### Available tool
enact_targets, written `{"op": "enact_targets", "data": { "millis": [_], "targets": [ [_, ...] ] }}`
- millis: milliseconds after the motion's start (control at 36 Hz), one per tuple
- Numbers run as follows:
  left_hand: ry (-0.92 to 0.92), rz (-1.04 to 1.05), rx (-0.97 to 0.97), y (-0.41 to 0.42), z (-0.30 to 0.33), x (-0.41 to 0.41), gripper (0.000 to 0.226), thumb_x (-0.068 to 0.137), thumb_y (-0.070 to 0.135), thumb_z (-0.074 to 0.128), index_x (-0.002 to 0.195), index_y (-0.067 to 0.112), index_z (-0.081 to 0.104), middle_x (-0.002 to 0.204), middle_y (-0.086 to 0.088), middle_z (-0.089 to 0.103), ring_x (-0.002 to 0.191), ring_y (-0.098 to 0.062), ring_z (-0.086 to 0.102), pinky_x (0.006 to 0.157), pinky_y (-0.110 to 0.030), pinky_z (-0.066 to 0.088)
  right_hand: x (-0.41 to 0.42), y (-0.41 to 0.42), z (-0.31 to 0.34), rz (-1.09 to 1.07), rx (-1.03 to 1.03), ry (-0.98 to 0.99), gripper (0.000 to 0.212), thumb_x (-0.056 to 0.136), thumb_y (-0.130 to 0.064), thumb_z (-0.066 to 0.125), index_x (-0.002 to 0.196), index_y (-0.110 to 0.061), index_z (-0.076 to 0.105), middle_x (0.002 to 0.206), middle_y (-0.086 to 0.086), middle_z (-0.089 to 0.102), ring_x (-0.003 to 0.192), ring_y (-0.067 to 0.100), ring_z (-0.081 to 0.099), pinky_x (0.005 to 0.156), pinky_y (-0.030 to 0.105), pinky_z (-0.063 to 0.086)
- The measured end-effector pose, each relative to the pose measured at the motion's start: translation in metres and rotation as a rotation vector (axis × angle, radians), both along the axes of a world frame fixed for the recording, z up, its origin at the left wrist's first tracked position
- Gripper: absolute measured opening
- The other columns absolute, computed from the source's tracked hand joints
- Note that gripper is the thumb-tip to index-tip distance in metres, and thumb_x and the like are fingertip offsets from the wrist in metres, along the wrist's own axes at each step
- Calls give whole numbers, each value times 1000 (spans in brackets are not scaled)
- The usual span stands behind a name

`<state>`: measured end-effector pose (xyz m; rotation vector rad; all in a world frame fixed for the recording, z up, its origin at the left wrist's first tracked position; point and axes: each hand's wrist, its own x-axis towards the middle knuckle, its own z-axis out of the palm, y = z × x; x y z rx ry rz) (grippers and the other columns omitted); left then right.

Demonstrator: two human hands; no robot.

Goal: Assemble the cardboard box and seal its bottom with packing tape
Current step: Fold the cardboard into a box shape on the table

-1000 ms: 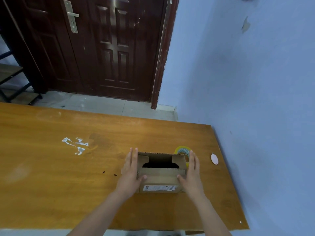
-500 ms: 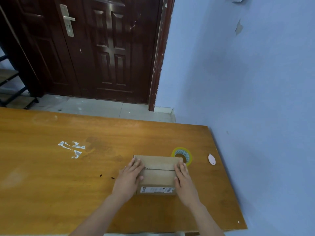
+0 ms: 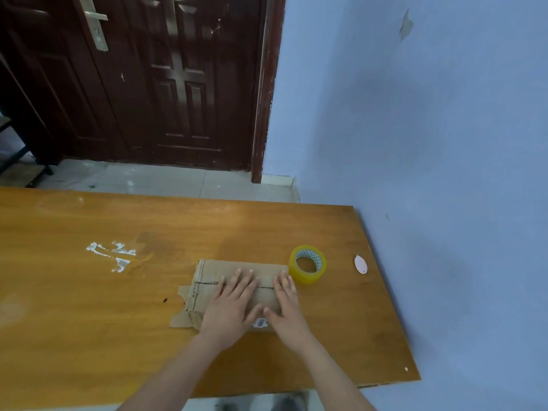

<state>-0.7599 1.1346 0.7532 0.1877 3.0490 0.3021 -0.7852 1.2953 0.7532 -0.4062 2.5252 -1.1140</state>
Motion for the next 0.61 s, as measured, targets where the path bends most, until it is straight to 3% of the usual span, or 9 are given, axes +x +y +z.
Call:
{"op": "enact_targets", "data": {
  "millis": [83,167,278,361,417,528,611],
  "targets": [
    [25,7,-20,-1,-2,1,65,92,59,21,140,24,46,147,6,39,139,-20,26,114,-38,13,-6,9,5,-231,-206,-40,52,96,-18,51,145,-20,33,150,-13,23,142,5,16,117,28,19],
    [0,-9,-37,-3,-2,-1,61,91,58,26,134,23,53,141,5,49,134,-19,36,109,-38,19,-25,27,1,-442,-123,70,39,93,-13,53,131,-16,48,134,-2,43,129,15,39,106,28,32],
    [-34,20,-38,-3,0,-5,66,94,60,14,137,23,49,144,4,44,135,-21,38,112,-41,19,-63,53,-12,-473,184,76,34,92,-12,53,126,-12,51,127,7,49,125,25,39,98,31,33],
    [-48,47,-10,-2,0,-14,80,85,67,-11,148,28,19,154,9,10,144,-21,5,117,-42,-1,-90,62,-26,-413,393,61,42,91,-22,56,132,-13,46,133,5,47,129,25,35,102,40,36],
    [-19,61,9,-1,-2,-18,83,81,69,-17,148,29,11,153,11,1,144,-20,-5,115,-42,-9,-107,61,-35,-322,515,48,48,92,-30,56,135,-15,42,138,3,44,133,25,32,109,45,32],
    [-15,84,42,0,3,-15,73,89,65,5,148,27,23,153,9,14,144,-20,5,117,-36,-4,-130,47,-55,-125,677,12,49,91,-49,51,128,-17,50,132,2,52,133,23,36,114,54,15],
    [10,78,21,1,7,-11,64,92,58,23,140,22,44,147,3,39,138,-24,32,111,-38,14,-137,34,-66,-106,736,-17,53,88,-60,46,120,-18,56,121,1,59,122,23,48,112,60,14]
  ]
}}
